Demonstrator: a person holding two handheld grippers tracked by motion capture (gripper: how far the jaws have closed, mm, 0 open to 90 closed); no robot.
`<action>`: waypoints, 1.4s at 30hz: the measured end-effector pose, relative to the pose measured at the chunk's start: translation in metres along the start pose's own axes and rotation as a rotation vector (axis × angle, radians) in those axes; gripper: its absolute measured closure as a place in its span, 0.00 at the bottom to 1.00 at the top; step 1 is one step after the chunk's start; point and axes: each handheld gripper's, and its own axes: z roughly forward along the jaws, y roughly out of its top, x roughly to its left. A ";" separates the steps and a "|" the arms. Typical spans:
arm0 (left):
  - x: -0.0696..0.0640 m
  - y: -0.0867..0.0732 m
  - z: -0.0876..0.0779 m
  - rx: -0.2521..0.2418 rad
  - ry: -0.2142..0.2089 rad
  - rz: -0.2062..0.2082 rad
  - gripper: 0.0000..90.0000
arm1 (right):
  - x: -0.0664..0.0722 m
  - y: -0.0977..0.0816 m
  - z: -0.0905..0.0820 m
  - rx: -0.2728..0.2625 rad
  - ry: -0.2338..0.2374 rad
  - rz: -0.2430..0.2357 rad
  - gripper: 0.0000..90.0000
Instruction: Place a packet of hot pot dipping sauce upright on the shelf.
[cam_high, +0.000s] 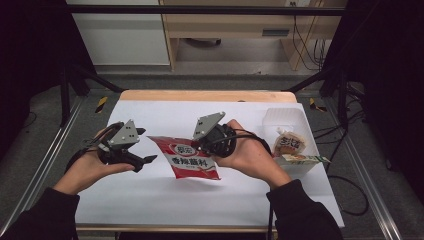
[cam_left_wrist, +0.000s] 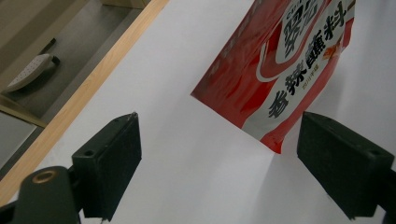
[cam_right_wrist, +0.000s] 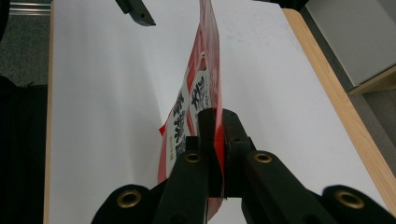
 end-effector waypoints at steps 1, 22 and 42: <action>0.000 0.000 0.000 -0.001 0.001 0.003 0.16 | 0.000 0.000 0.000 -0.001 0.001 -0.003 1.00; 0.001 0.007 0.004 -0.022 -0.032 0.025 0.50 | 0.003 0.009 0.000 0.001 0.008 -0.038 1.00; 0.002 0.013 0.003 0.001 -0.049 0.021 1.00 | 0.002 0.017 -0.002 0.008 0.010 -0.049 1.00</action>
